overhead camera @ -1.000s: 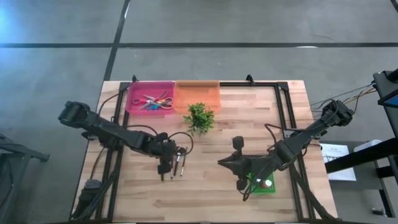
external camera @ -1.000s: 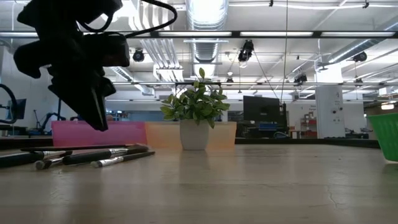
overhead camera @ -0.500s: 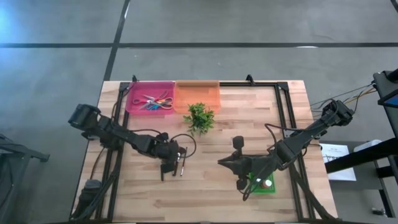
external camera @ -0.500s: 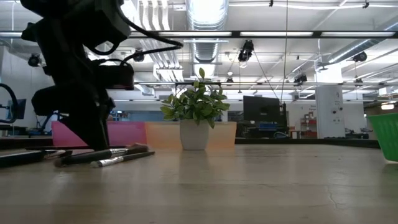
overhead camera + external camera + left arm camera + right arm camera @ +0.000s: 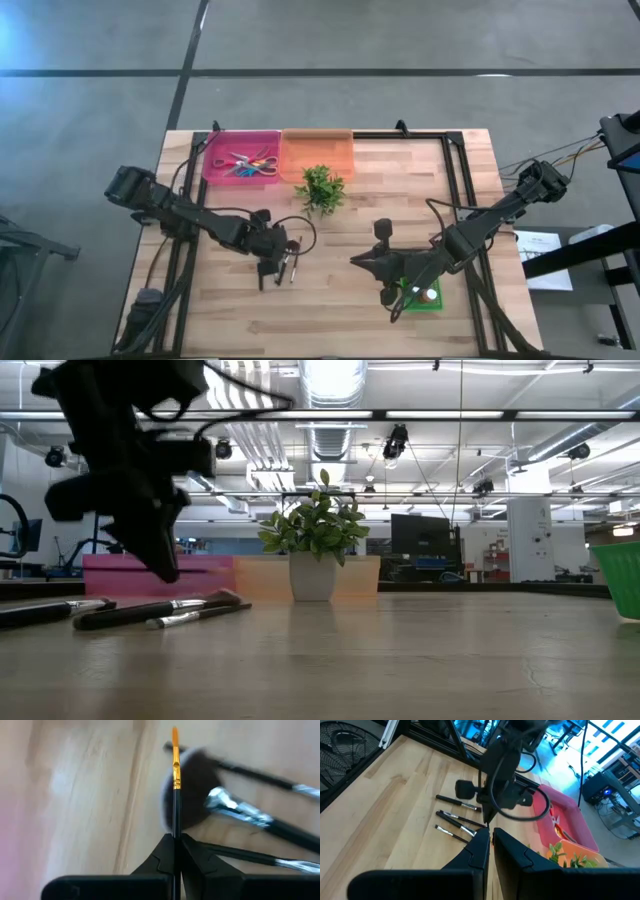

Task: Pick & Place Paint Supplies
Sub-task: Put the gold paintbrush into the orange bin

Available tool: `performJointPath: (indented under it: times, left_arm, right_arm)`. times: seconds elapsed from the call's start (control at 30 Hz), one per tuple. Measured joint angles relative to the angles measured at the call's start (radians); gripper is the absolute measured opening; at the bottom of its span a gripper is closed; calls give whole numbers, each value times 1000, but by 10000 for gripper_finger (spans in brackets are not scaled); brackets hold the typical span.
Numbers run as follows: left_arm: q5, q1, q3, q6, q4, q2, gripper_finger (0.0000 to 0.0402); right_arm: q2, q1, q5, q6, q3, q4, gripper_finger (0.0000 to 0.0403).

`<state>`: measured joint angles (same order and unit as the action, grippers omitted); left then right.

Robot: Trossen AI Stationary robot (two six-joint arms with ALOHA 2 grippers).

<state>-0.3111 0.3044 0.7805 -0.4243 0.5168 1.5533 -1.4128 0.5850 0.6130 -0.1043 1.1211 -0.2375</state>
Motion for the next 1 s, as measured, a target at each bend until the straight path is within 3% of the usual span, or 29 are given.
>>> performJointPath:
  times: [0.17, 0.33, 0.47, 0.57, 0.67, 0.8, 1.0]
  left_arm:
    - [-101, 41, 64, 31, 82, -66, 14]
    - [-362, 47, 116, 56, 162, -138, 14]
    - [-550, 27, 143, 213, 119, -178, 14]
    - [-596, -56, 156, 391, 34, -203, 14]
    - [-533, -192, 157, 598, -99, -215, 14]
    - [-303, -419, 157, 834, -277, -214, 14]
    - [93, -734, 158, 939, -379, -214, 14]
  right_arm:
    - [0, 0, 0, 0, 0, -2, 22]
    - [0, 2, 0, 0, 0, -8, 22]
    - [0, 2, 0, 0, -1, -16, 22]
    - [0, 2, 0, 0, -1, -18, 22]
    - [0, 2, 0, 0, -1, -18, 22]
    - [0, 2, 0, 0, -1, -18, 22]
    - [0, 2, 0, -1, -1, -19, 22]
